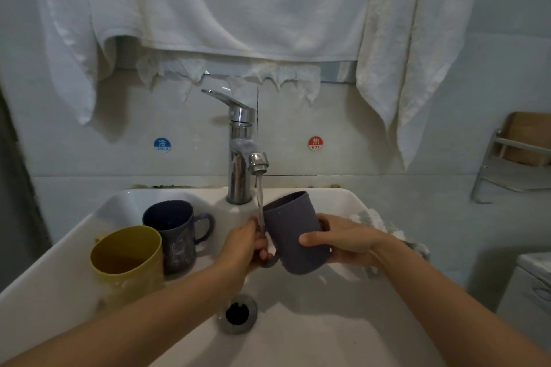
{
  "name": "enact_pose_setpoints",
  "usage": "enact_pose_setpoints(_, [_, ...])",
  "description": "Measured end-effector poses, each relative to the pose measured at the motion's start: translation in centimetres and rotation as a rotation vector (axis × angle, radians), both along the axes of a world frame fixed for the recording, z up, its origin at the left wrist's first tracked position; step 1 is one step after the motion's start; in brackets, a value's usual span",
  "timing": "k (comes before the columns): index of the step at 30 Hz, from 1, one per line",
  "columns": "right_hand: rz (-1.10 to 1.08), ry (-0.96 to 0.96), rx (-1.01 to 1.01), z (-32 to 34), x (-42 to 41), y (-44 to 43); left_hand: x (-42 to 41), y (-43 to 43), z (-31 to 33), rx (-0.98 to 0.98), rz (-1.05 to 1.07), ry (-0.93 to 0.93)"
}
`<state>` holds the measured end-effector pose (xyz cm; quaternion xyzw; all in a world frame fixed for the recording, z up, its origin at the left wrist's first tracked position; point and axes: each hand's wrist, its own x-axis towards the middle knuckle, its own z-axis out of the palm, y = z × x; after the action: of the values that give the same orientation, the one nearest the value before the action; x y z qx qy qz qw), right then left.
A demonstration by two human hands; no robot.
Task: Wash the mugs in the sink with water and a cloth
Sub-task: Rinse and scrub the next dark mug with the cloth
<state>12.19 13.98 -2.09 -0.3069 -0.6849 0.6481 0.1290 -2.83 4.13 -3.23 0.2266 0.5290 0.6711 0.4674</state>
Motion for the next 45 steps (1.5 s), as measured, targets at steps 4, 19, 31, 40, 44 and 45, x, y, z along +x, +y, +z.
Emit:
enact_pose_setpoints(4, [-0.003,0.009,-0.047,-0.1,0.3,0.3,-0.1,-0.5,-0.3,0.027,-0.132,-0.123])
enact_pose_setpoints(19, [-0.217,0.097,0.055,1.5,-2.4,-2.7,-3.0,-4.8,0.2,0.041,-0.469,0.715])
enact_pose_setpoints(31, [0.163,-0.118,0.866,0.4,-2.8,-3.4,-3.5,-4.8,-0.6,-0.075,-0.148,0.581])
enact_pose_setpoints(40, [0.061,-0.048,0.934,0.3,-2.8,-3.0,-4.0,-4.8,-1.2,0.305,-0.02,1.701])
enact_pose_setpoints(44, [0.056,-0.067,1.005,0.4,-3.0,-3.6,-3.8,-4.6,-1.7,0.091,-0.282,2.141])
enact_pose_setpoints(45, [0.06,-0.079,1.035,0.5,-3.0,-3.8,-3.9,-4.5,-1.7,0.058,-0.309,2.253])
